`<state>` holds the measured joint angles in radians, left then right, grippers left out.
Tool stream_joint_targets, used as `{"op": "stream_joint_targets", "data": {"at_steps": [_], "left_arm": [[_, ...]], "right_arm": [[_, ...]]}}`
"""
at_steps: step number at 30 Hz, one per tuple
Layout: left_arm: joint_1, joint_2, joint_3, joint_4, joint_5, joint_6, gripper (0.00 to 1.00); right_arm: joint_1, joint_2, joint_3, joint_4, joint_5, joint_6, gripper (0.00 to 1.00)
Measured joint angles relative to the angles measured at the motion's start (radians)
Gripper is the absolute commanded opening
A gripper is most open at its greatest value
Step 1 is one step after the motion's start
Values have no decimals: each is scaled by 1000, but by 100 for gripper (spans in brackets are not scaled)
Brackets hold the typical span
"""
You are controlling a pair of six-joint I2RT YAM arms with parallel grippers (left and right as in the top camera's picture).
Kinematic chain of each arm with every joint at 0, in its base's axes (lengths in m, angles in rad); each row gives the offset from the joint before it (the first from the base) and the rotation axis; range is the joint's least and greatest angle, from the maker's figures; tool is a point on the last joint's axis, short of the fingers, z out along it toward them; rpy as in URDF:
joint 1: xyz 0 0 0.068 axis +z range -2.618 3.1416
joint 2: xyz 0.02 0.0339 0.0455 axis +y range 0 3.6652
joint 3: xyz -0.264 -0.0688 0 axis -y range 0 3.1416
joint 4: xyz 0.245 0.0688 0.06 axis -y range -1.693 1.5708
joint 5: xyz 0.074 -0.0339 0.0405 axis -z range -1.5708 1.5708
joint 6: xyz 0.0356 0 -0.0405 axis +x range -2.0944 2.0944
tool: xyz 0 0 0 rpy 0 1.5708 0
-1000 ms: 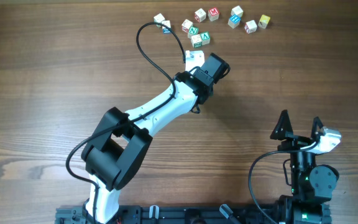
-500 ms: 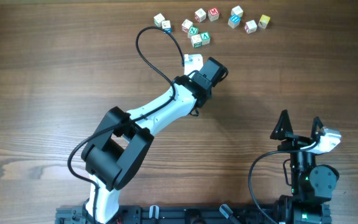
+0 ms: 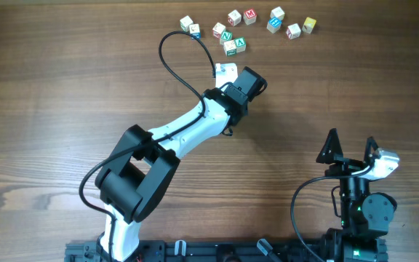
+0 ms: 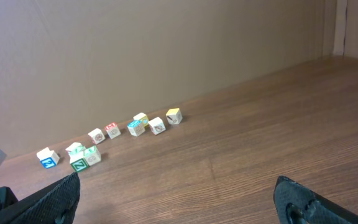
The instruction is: Form a tower
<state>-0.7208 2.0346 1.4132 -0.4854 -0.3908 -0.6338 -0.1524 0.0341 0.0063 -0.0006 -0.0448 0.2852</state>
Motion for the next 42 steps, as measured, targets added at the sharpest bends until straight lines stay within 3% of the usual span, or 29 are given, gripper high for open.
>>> {"op": "stream_joint_targets", "data": {"at_steps": [4,12,34,42], "left_arm": [[0,0,0,0,0,0,52],[0,0,0,23,0,0,69],[0,63,-1,51,23,0,71],[0,69,-1,64,23,0,65]], "right_arm": [[0,0,0,0,0,0,100],[0,0,0,0,0,0,100],[0,0,0,0,0,0,100],[0,0,0,0,0,0,100]]}}
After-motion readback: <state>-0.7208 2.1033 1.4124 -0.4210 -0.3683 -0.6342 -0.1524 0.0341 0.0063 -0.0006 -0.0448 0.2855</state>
